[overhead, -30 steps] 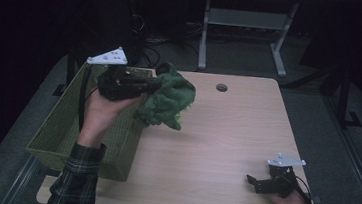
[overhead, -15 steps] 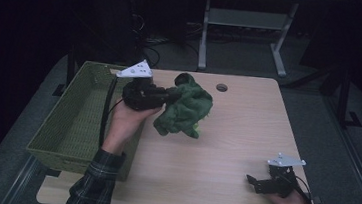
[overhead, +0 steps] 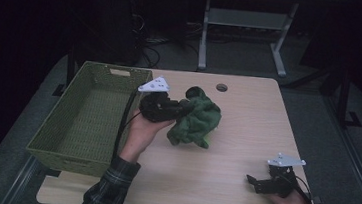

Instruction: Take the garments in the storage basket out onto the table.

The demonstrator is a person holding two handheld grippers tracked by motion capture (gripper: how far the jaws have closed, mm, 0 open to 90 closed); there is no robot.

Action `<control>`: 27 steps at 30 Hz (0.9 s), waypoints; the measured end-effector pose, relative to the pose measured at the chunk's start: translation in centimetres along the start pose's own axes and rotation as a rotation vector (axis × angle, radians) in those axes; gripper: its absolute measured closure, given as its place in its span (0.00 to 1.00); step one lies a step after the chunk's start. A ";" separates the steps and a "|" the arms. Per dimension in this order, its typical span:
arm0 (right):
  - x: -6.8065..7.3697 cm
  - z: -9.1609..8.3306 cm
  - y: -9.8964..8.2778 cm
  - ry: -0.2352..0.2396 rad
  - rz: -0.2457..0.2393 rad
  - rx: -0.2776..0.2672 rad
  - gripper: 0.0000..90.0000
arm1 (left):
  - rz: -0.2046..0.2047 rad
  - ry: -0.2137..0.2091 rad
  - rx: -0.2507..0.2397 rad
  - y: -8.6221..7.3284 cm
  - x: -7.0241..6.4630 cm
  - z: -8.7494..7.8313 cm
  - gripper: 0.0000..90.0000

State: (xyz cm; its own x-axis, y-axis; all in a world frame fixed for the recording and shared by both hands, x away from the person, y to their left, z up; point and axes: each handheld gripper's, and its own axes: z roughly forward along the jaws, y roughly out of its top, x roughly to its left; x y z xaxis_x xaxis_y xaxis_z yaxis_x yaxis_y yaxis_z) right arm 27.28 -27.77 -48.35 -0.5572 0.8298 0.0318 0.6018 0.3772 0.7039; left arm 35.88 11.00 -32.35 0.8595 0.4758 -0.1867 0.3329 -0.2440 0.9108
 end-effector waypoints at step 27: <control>0.0 0.0 0.0 -0.001 -0.002 0.001 0.01 | -0.011 0.034 0.209 -8.9 -2.4 10.3 0.89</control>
State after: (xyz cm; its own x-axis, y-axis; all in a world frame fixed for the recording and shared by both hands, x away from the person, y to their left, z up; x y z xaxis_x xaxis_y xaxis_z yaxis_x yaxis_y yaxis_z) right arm 27.28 -27.78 -48.35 -0.5579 0.8293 0.0302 0.6015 0.3790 0.7032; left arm 34.84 3.36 -43.80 0.8431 0.5065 -0.1806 0.4185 -0.4069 0.8120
